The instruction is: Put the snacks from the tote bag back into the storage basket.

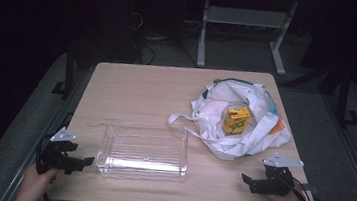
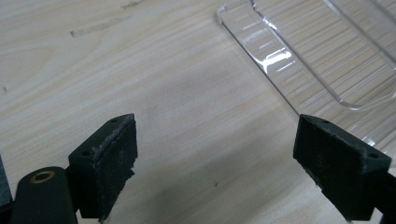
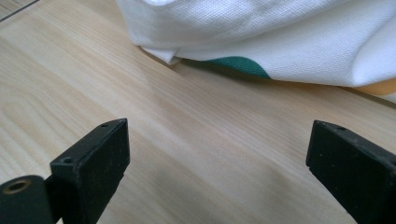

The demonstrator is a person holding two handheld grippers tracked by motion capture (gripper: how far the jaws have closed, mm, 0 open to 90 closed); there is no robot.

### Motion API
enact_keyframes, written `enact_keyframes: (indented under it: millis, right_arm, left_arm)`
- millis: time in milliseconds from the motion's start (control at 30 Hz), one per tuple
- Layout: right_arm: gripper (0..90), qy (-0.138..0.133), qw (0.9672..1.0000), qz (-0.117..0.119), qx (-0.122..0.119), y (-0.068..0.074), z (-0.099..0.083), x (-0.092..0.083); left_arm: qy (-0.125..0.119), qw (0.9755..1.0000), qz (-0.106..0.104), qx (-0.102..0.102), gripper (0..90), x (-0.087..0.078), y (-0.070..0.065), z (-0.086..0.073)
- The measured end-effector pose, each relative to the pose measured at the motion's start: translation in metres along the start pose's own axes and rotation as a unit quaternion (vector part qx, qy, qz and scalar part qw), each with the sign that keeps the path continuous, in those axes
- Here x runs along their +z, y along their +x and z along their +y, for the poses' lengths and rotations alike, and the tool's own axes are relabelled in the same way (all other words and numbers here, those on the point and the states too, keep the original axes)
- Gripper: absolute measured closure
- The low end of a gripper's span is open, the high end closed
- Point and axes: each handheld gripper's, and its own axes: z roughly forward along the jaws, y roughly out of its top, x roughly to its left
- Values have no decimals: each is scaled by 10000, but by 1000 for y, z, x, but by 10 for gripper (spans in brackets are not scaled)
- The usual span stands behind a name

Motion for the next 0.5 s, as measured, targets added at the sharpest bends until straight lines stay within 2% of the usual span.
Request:
enact_keyframes:
  millis: [267, 333, 367, 467, 500]
  right_arm:
    - [66, -8, 9999, 58, 156, 0, 3, -10]
    - [71, -19, 9999, 54, 129, 0, 4, -11]
    - [133, 22, 10000, 48, 68, 2, 7, -17]
    - [136, 3, 10000, 48, -20, 3, 11, -22]
    - [169, 9, 9999, 41, -94, 5, 13, -25]
  left_arm:
    - [56, 9999, -55, 109, 137, 2, -4, 1]
    - [61, 9999, -55, 113, 137, 2, -4, 1]
    - [61, 9999, -57, 117, 137, 2, -4, 1]
    - [59, 9999, -46, 104, 137, 1, -4, 1]
    - [65, 9999, -55, 115, 137, 1, -4, 1]
